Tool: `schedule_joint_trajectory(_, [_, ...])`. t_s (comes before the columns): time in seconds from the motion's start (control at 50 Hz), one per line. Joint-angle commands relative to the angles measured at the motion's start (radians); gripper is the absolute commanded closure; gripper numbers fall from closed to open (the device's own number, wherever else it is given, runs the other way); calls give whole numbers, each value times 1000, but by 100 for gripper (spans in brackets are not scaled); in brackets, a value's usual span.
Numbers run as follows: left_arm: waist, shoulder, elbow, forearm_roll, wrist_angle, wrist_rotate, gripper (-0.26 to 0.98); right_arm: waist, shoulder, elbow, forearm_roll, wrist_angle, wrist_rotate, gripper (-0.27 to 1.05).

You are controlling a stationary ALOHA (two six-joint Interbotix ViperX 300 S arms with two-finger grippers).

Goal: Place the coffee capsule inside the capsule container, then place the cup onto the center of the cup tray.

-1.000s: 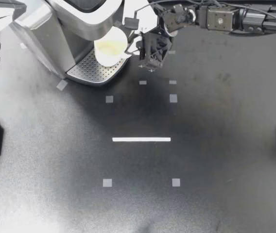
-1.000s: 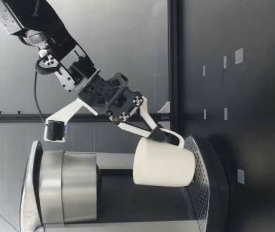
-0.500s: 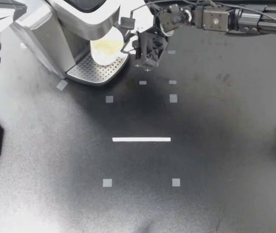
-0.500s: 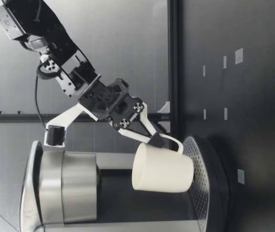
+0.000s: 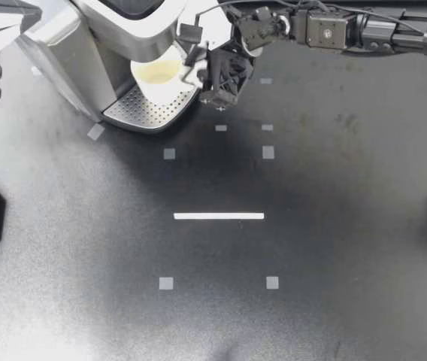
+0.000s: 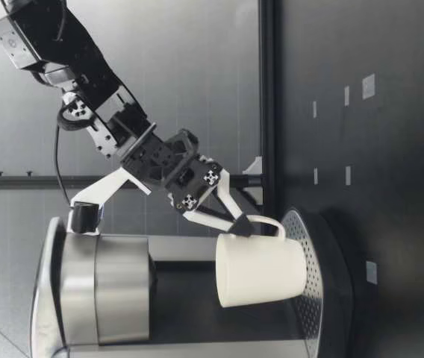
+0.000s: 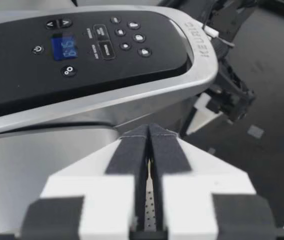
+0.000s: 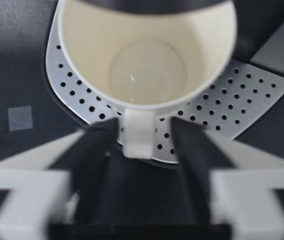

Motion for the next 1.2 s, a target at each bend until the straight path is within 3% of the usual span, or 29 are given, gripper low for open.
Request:
schedule_joint_trajectory(0.0, [-2, -2, -9, 5, -14, -3, 67, 3, -31, -28, 5, 3, 5, 13])
schedule_joint_trajectory(0.12, [0, -5, -3, 14, -32, -3, 67, 3, -55, -11, 3, 17, 23, 14])
schedule_joint_trajectory(0.24, [5, -6, -8, 69, -77, -15, 67, 3, -120, 40, 2, 21, 32, 14])
schedule_joint_trajectory(0.42, [80, 40, -34, 91, -120, -23, 67, 3, -242, 127, 6, 17, 52, 14])
schedule_joint_trajectory(0.62, [106, 147, -110, 92, -120, 14, 67, 3, -368, 210, 44, 17, 66, 14])
schedule_joint_trajectory(0.86, [133, 319, -252, 91, -69, 78, 67, 3, -456, 279, 155, 17, 60, 15])
schedule_joint_trajectory(1.18, [140, 419, -325, 89, 12, 101, 67, 3, -466, 308, 158, 20, 49, 21])
